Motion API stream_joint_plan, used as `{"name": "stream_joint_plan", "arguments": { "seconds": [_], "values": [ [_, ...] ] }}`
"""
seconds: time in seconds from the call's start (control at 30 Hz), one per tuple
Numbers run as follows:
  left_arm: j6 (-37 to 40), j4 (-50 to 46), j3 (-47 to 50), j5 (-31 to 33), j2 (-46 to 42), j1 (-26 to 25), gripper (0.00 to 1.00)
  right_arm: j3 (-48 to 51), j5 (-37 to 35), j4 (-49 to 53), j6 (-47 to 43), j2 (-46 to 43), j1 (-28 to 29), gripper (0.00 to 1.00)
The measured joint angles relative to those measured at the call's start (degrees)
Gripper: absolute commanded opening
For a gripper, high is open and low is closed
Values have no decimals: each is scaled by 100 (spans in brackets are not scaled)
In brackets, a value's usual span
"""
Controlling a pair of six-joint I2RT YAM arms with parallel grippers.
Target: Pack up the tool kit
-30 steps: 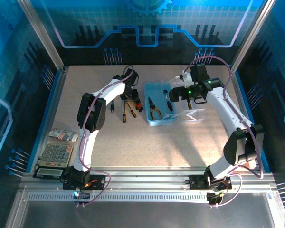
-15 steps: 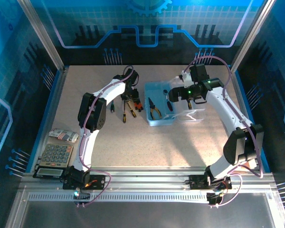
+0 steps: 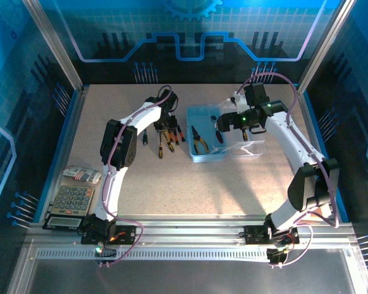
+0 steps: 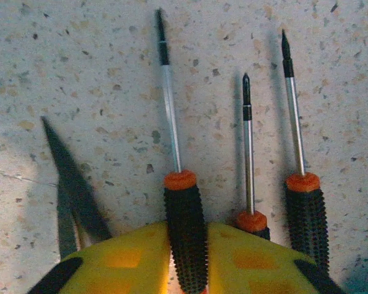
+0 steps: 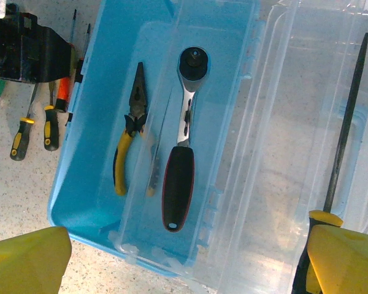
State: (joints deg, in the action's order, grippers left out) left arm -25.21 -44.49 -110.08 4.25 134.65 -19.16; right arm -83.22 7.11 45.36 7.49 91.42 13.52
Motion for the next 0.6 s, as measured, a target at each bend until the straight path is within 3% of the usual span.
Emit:
{"name": "stream_joint_plan", "arguments": {
  "seconds": [0.17, 0.6],
  "values": [
    [31, -7, 0, -59, -11, 13, 0, 0, 2, 2, 2, 0, -2, 100],
    [299, -55, 380, -76, -428, 17, 0, 0, 68, 42, 22, -251, -2, 100]
  ]
}}
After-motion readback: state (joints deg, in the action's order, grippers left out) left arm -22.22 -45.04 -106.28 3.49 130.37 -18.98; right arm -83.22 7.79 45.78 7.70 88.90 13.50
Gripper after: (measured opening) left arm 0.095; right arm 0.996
